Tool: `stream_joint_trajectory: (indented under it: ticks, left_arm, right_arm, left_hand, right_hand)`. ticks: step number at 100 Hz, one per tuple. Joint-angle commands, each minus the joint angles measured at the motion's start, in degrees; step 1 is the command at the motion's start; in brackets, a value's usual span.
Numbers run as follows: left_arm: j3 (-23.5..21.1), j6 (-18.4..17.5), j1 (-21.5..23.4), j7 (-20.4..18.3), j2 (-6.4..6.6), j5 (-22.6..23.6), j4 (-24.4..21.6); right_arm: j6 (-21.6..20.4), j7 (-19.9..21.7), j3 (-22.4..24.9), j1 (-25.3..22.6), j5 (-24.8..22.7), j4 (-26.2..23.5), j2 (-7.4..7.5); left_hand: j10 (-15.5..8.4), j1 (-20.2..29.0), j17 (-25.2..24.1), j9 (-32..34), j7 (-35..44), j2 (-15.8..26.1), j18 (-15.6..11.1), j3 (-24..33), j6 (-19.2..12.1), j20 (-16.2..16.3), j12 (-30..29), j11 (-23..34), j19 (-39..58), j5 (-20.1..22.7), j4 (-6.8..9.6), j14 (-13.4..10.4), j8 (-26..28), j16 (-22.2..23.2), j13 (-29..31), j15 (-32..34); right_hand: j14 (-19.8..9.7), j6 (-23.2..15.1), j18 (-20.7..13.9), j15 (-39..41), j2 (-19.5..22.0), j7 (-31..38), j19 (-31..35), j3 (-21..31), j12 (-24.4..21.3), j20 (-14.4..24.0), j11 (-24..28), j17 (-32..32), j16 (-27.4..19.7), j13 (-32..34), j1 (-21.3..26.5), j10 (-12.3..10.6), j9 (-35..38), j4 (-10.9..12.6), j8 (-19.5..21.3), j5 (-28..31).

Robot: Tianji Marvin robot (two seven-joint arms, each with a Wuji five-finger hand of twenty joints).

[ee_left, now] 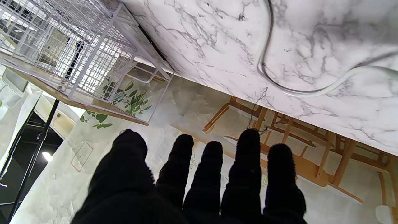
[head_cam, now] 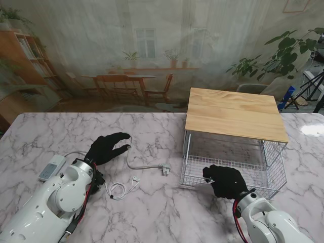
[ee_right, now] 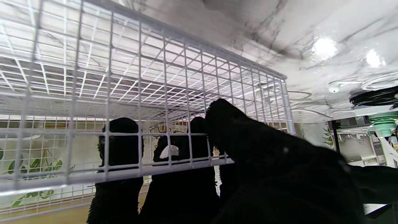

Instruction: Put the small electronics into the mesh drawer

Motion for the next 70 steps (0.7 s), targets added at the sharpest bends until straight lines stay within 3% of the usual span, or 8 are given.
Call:
stream_joint_trajectory:
  ticks: [1, 24, 70]
  left_arm:
    - [0.3, 0.3, -0.1, -0.8, -0.01, 0.1, 0.2]
    - [0.5, 0.4, -0.3, -1.0, 0.02, 0.1, 0.3]
    - [0.6, 0.4, -0.4, -0.9, 0.02, 0.3, 0.4]
  right_arm:
    - [0.2, -0.6, 0.6, -1.4, -0.5, -0.5, -0.02]
    - [0.3, -1.7, 1.8, -3.6, -0.9, -1.7, -0.18]
    - [2.0, -2.6, -0.7, -3.2, 1.2, -1.6, -0.51]
  left_hand:
    - [-0.7, -0.8, -1.1, -0.4, -0.8, 2.2, 0.1, -0.6, 0.0, 0.7, 0.5, 0.0, -1.2, 0.2, -1.20, -0.7, -0.4, 0.5, -1.6, -0.3]
    - [-0.7, -0.8, -1.0, -0.4, -0.8, 2.2, 0.0, -0.7, 0.0, 0.7, 0.5, 0.0, -1.2, 0.2, -1.20, -0.6, -0.4, 0.5, -1.6, -0.3]
    - [-0.8, -0.8, -1.1, -0.4, -0.8, 2.2, 0.1, -0.6, 0.0, 0.7, 0.5, 0.0, -1.2, 0.2, -1.20, -0.7, -0.4, 0.5, -1.6, -0.3]
  right_hand:
    - [-5.0, -7.6, 0.6, 5.5, 1.0, 5.4, 2.4, 7.6, 1.0, 1.4, 1.8, 0.3, 1.7, 0.5, 6.3, 1.1, 1.2, 2.2, 3.7, 4.4]
    - [-5.0, -7.6, 0.6, 5.6, 0.7, 5.2, 2.4, 8.2, 1.1, 1.5, 1.6, 0.3, 1.7, 0.4, 6.3, 1.0, 1.5, 2.1, 4.2, 4.7]
    - [-3.1, -6.8, 1.3, 2.2, 1.3, 4.0, 0.7, 7.3, 1.2, 0.9, 0.2, 0.4, 1.7, 0.6, 6.2, 1.6, 1.0, 2.2, 3.7, 4.2]
